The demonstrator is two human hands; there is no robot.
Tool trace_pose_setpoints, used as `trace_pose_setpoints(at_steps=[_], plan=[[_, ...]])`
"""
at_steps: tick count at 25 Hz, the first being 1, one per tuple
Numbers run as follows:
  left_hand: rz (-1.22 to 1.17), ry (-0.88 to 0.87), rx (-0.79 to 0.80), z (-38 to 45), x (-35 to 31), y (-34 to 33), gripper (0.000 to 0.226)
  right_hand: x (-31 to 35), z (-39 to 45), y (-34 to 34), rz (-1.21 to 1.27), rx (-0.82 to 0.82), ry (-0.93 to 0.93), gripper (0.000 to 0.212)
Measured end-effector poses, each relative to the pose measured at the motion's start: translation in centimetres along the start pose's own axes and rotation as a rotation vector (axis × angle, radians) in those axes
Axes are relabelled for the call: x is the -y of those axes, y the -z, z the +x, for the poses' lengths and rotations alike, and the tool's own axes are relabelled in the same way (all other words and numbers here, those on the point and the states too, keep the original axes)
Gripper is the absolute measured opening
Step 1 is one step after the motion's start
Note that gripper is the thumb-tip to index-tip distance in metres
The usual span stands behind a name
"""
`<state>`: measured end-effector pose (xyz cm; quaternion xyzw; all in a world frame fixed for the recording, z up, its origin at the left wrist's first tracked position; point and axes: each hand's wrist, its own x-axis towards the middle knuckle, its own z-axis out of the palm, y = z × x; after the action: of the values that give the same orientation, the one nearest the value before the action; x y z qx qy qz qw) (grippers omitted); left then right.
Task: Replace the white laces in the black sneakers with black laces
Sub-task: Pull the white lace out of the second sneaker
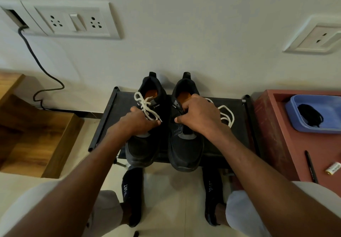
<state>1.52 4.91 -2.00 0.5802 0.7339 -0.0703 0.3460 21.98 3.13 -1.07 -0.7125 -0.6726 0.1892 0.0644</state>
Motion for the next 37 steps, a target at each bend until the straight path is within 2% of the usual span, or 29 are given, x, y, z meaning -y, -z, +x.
trace_pose_setpoints(at_steps=[6,9,11,14,15,16,18,19,20,21,23,25,26,28,29,33,35,37], plan=[[-0.191,-0.051,-0.045,0.1,0.0,-0.7,0.105,0.7,0.0,-0.7,0.059,-0.055,-0.005,0.025],[-0.21,-0.062,-0.095,0.0,-0.4,-0.9,0.1,0.7,-0.2,0.3,0.044,-0.093,-0.054,0.028],[-0.198,-0.071,-0.061,-0.5,-1.0,-1.0,0.099,0.5,-0.2,0.8,0.049,-0.092,-0.078,0.03],[-0.125,-0.068,0.02,-0.8,-1.2,0.0,0.109,1.1,-0.8,0.7,-0.003,-0.055,-0.066,0.027],[-0.104,-0.087,-0.021,-0.7,-1.2,0.8,0.105,1.4,-1.0,0.7,-0.058,-0.03,-0.051,0.023],[-0.096,-0.118,-0.125,-0.6,-1.1,1.7,0.095,1.7,-1.3,0.9,-0.113,-0.019,-0.028,0.026],[-0.128,-0.192,-0.434,0.3,-0.9,3.6,0.069,2.0,-1.4,1.2,-0.145,-0.08,0.021,0.047],[-0.151,-0.233,-0.545,0.6,-1.0,4.1,0.059,2.2,-1.2,1.3,-0.101,-0.14,0.062,0.046],[-0.154,-0.261,-0.58,1.2,-1.1,4.3,0.052,2.7,-1.0,1.4,-0.023,-0.177,0.104,0.039],[-0.123,-0.268,-0.553,1.6,-1.4,4.4,0.05,3.2,-0.6,1.5,0.073,-0.169,0.121,0.029],[0.002,-0.215,-0.403,2.6,-2.0,3.5,0.062,4.4,0.1,1.0,0.186,-0.068,0.116,0.015],[0.02,-0.157,-0.304,3.2,-2.6,2.7,0.067,5.5,0.5,0.2,0.138,-0.03,0.153,0.014],[-0.046,-0.151,-0.305,3.3,-2.8,2.5,0.059,5.9,0.5,-0.3,0.107,-0.046,0.174,0.014],[-0.213,-0.155,-0.355,2.8,-3.4,3.2,0.028,6.3,0.6,-1.0,0.093,-0.091,0.196,0.015],[-0.304,-0.168,-0.38,2.6,-3.5,3.5,0.022,6.2,0.7,-1.3,0.114,-0.109,0.192,0.015],[-0.617,-0.159,-0.312,1.9,-3.2,4.4,0.027,5.7,1.0,-1.6,0.205,-0.097,0.196,0.01],[-0.665,-0.128,-0.286,1.5,-2.9,4.7,0.025,5.4,1.0,-1.3,0.248,-0.069,0.182,0.005],[-0.688,-0.079,-0.324,1.5,-2.4,5.1,0.025,4.9,1.1,-0.7,0.288,-0.047,0.126,0.009]])
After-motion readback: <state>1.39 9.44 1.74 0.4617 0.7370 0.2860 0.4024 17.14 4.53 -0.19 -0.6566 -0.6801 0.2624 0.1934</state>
